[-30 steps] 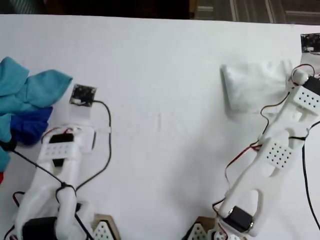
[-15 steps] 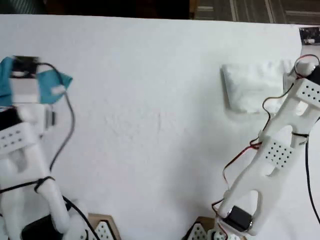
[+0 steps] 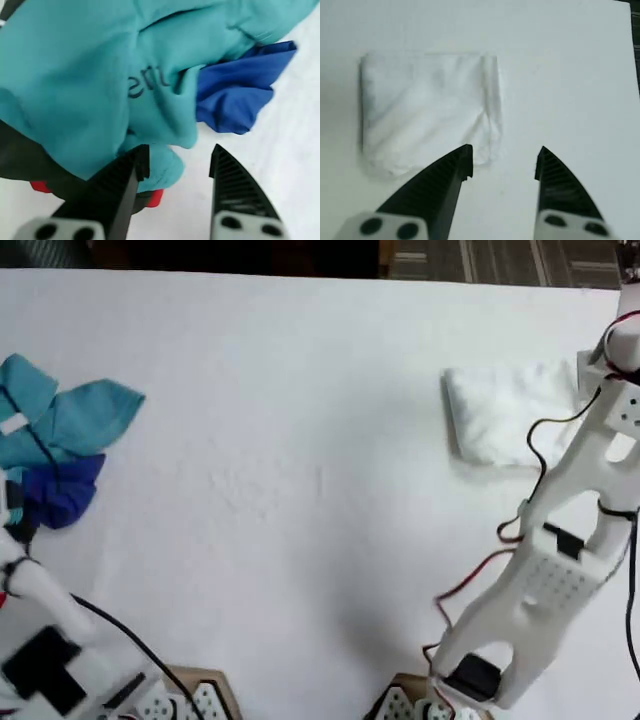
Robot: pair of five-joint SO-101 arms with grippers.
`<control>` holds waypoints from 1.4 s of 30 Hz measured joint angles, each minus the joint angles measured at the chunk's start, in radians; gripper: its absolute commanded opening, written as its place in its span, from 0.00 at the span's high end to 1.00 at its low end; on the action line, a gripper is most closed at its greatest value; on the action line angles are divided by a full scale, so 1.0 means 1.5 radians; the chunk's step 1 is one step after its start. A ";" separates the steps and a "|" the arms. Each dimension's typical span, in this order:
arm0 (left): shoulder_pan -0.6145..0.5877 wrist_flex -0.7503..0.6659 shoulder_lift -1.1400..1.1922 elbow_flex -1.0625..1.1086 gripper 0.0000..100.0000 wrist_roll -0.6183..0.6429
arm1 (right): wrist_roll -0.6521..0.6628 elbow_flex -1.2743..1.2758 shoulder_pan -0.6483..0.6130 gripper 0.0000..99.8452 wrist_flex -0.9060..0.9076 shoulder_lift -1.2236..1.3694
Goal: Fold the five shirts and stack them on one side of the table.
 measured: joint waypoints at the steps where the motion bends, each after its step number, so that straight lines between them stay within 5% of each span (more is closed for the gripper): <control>1: -0.008 0.010 0.020 -0.027 0.78 -0.001 | 0.000 0.060 -0.009 0.79 0.000 -0.045; 12: -0.044 0.105 0.118 -0.193 0.78 -0.029 | 0.000 0.621 -0.157 0.79 0.000 -0.420; 38: -0.122 0.062 0.248 -0.169 0.79 -0.081 | 0.000 0.709 -0.167 0.79 0.000 -0.489; 42: -0.116 0.062 0.261 -0.169 0.97 -0.081 | 0.000 0.710 -0.167 0.79 0.000 -0.489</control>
